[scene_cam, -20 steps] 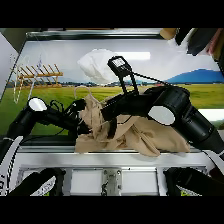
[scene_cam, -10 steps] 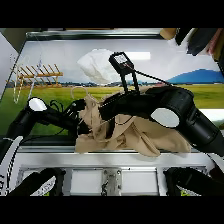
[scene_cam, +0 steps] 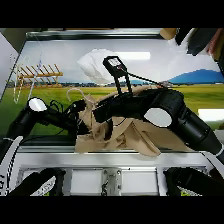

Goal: Fold the clothes and pants, and hang the long-sleeved shirts on hangers.

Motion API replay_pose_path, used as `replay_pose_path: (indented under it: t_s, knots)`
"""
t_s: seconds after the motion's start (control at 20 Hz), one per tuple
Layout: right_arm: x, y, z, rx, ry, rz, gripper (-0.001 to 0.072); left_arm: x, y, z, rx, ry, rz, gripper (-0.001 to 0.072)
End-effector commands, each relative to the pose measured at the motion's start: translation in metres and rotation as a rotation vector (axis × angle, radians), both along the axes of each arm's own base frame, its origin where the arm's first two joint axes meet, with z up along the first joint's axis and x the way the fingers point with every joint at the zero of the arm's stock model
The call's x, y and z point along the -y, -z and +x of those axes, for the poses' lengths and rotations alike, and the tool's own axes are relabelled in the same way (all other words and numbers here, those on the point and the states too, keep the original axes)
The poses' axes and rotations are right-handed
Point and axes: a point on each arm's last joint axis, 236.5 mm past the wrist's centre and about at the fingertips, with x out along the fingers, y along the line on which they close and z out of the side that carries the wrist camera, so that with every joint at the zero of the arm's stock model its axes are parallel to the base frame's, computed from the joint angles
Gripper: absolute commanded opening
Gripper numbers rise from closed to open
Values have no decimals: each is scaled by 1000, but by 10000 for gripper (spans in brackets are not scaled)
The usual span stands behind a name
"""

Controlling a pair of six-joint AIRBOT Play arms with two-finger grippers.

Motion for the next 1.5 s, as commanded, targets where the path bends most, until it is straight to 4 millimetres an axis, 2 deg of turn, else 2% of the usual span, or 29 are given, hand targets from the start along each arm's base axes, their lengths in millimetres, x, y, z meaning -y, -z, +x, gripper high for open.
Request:
replay_pose_path:
  t_s: [0.0, 0.05, 0.1, 0.2, 0.45, 0.6, 0.8, 0.9, 1.0, 1.15, 1.2, 1.25, 1.45]
  knots:
    - [-1, -1, -2, -12, -4, 6, 376, 0, 0, 0, 0, -1, -2, 20]
    - [0, -2, -3, -9, -4, 9, 627, 0, 0, 0, 0, -1, -2, 20]
    - [1, -6, -4, -4, -4, 14, 650, 0, 0, 0, 0, -1, -2, 20]
    - [12, -16, -8, -2, 1, 19, 650, 0, 0, 0, 0, -1, -2, 20]
    - [68, -31, -27, -72, -77, -19, 650, 0, 0, 0, 0, 0, -2, 20]
    - [98, -38, -27, -67, -117, -24, 651, 0, 0, 0, 0, 0, -1, 20]
    - [139, -23, -22, -23, -196, -138, 651, 1, 1, -2, -60, 37, -5, 20]
    - [156, -21, -14, -14, -190, -159, 650, 2, -1, 6, -89, 60, -8, 20]
    - [168, -21, -7, 12, -187, -169, 651, 4, -3, 18, -84, 64, -10, 20]
    - [173, -22, 0, 14, -157, -160, 649, 6, -3, 31, -79, 65, -11, 20]
    - [176, -20, 3, 13, -138, -173, 591, 6, -3, 33, -80, 65, -11, 20]
    - [184, -15, 9, -7, -87, -203, 495, 6, -2, 34, -82, 64, -11, 20]
    - [217, 5, 28, -101, 167, -307, 489, 6, -1, 35, -82, 62, -9, 20]
